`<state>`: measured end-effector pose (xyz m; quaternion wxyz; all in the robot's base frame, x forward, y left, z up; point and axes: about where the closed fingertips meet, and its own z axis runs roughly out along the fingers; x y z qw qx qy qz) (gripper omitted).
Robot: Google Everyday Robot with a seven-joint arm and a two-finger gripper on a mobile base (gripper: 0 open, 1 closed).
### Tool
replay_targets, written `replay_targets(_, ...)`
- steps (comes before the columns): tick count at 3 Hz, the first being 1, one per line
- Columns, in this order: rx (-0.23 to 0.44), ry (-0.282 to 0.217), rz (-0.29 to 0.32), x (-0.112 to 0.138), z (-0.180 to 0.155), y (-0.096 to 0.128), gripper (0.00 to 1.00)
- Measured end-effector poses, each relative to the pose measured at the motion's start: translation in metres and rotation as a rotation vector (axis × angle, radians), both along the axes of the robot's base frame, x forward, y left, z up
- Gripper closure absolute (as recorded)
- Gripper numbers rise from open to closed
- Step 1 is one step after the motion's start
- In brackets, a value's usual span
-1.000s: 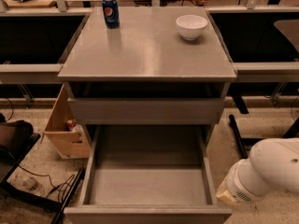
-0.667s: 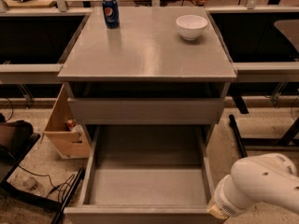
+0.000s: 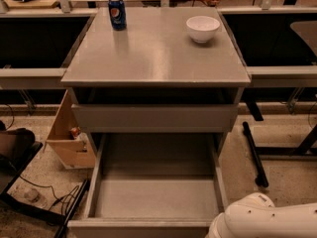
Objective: Close middle drawer
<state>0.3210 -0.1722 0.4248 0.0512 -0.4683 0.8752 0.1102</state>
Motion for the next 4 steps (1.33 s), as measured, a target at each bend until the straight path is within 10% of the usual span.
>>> replay_targets(4, 0.216, -0.217, 0.033, 0.073, -0.021, 0.083, 1.00)
